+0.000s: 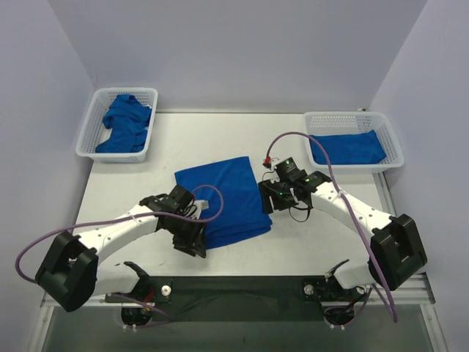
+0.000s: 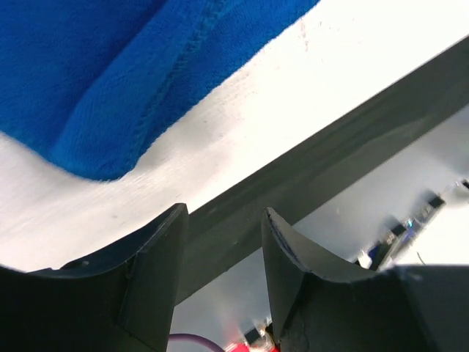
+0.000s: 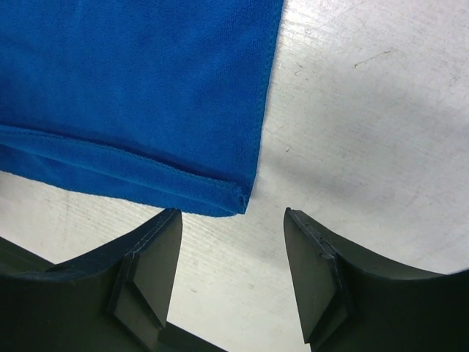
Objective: Fold and stack the towels
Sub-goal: Fold the towel
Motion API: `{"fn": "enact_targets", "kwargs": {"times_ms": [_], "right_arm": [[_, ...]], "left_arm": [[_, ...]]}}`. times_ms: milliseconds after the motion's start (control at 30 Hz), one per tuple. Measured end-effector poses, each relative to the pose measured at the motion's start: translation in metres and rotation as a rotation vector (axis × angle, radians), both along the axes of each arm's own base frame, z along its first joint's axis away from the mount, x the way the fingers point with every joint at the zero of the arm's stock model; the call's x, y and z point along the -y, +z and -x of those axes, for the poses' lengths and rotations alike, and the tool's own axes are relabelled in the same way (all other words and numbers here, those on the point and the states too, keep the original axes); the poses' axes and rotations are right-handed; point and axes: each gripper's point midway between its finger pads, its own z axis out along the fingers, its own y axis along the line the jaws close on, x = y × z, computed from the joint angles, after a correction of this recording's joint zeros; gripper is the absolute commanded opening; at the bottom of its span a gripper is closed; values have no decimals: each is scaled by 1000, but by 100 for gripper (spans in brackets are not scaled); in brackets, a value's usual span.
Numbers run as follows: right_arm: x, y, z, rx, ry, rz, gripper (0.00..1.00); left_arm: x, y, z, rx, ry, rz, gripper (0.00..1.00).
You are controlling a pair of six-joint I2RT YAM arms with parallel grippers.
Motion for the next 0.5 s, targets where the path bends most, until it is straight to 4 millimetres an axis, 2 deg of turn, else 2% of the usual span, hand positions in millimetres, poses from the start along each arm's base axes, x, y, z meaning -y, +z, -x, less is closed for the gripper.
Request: {"fn": "enact_targets", "kwargs": {"times_ms": [133, 267, 500], "right_arm": [[-3, -1, -3, -4, 2, -1, 56], [-6, 1, -7, 0, 3, -9, 56], [-8, 2, -7, -1, -5, -18, 57]], "left_arm": [[-3, 16, -17, 100, 77, -23, 65], [-9, 29, -44, 208, 194, -80, 65], [-27, 19, -54, 217, 316, -207, 61]]}}
